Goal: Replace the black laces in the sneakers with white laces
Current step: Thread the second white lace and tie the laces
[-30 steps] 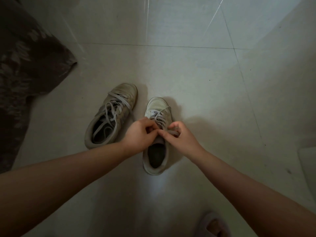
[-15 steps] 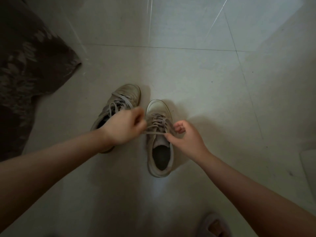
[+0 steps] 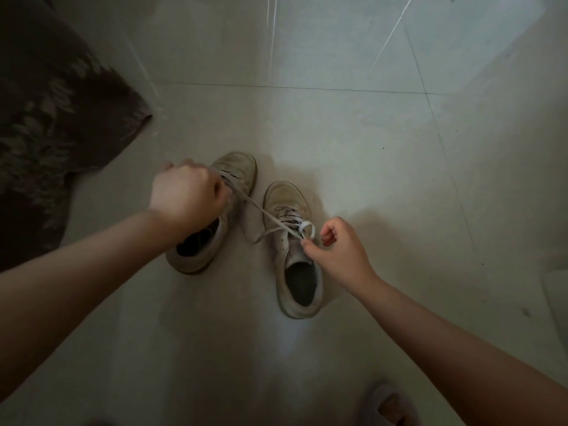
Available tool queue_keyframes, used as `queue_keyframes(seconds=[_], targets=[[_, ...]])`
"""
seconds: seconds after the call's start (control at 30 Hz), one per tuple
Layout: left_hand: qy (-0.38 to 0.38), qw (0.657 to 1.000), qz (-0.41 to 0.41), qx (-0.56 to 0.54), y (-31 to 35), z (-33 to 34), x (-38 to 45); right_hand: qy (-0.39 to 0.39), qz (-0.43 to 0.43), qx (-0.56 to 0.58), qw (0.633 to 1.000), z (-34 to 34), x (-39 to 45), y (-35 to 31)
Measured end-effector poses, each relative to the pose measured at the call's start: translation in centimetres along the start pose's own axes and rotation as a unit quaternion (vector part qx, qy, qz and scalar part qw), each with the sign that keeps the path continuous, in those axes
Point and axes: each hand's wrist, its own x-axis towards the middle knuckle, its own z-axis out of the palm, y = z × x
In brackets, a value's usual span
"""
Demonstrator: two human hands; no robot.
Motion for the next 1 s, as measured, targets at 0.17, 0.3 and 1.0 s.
queue_keyframes(seconds=[0.17, 0.3, 1.0], targets=[[0.018, 0.996, 0.025, -0.079, 1.5, 0.7, 0.2, -0.047, 0.008, 0.021, 0.999, 0.0, -0.2, -0.4], [0.036, 0.935, -0.151, -0.319, 2.1, -0.6, 2.4, -0.062, 0.032, 0.046, 0.997, -0.2, -0.2, -0.7], [-0.052, 0.871, -0.11, -0.476, 7.2, -1.5, 5.3, -0.067, -0.03, 0.092, 0.993, 0.0, 2.4, -5.0]])
